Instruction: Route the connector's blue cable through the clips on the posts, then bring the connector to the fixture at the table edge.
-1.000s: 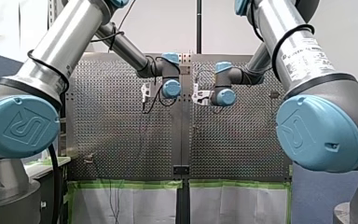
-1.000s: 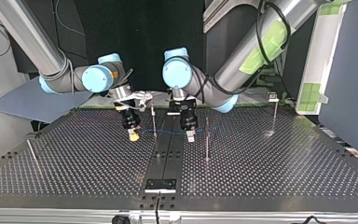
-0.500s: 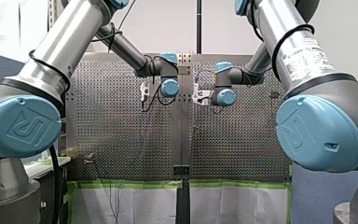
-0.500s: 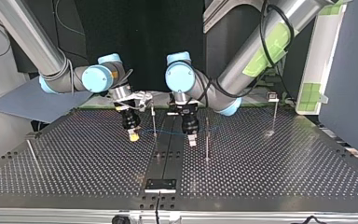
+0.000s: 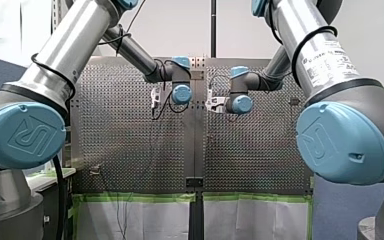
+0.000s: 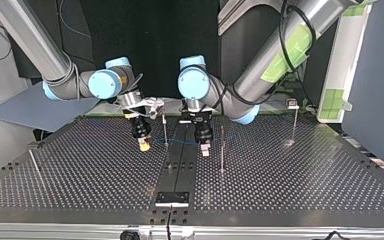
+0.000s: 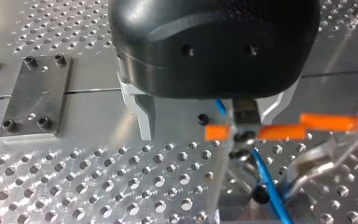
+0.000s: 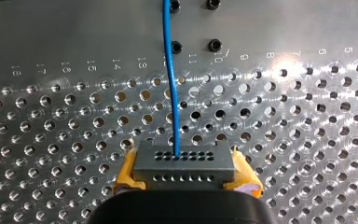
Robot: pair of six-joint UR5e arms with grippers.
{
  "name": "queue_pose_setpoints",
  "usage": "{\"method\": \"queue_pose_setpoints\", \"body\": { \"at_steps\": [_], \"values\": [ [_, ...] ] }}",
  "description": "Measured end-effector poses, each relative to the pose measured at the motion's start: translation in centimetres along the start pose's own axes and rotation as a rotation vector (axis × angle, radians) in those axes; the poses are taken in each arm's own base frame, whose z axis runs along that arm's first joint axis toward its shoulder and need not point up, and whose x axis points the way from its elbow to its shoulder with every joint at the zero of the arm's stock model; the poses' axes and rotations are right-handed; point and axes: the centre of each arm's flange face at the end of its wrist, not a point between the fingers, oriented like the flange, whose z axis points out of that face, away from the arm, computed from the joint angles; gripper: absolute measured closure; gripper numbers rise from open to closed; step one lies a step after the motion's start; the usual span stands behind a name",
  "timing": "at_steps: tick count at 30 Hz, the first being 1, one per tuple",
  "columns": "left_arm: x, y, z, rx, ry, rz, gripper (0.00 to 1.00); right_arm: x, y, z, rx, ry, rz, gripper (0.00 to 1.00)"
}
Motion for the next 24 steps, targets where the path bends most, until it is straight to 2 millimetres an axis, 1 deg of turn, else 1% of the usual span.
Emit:
{"method": "queue_pose_setpoints", "body": {
  "at_steps": [3,4,5,6,8,9,10,11,19,24],
  "values": [
    [0.0,-0.1,-0.1,0.007,0.003,0.003,0.00,0.0,0.0,0.0,0.000,-0.001,0.000,1.00],
    [0.0,-0.1,-0.1,0.007,0.003,0.003,0.22,0.0,0.0,0.0,0.000,-0.002,0.000,1.00],
    [0.0,-0.1,-0.1,0.007,0.003,0.002,0.52,0.0,0.0,0.0,0.000,-0.003,0.000,1.00],
    [0.0,-0.1,-0.1,0.008,0.002,0.000,0.52,0.0,-0.1,0.0,0.000,-0.004,0.000,1.00],
    [-0.1,-0.3,-0.2,0.013,-0.002,-0.009,0.85,-0.1,-0.1,-0.1,0.001,-0.005,0.000,1.00],
    [-0.1,-0.4,-0.2,0.017,-0.005,-0.012,0.85,-0.1,-0.1,-0.1,0.001,-0.006,0.000,1.00],
    [-0.2,-0.6,-0.3,0.024,-0.011,-0.017,0.89,-0.1,-0.1,-0.1,0.001,-0.006,0.000,1.00],
    [-0.2,-0.7,-0.3,0.030,-0.015,-0.019,1.00,-0.1,-0.1,-0.1,0.001,-0.006,0.000,1.00],
    [-0.6,-1.8,-0.4,0.098,-0.050,-0.011,1.00,-0.1,-0.1,-0.1,0.002,-0.009,0.000,1.00],
    [-0.7,-2.0,-0.4,0.111,-0.057,-0.017,1.00,-0.1,-0.1,-0.1,0.001,-0.009,-0.001,1.00]
  ]
}}
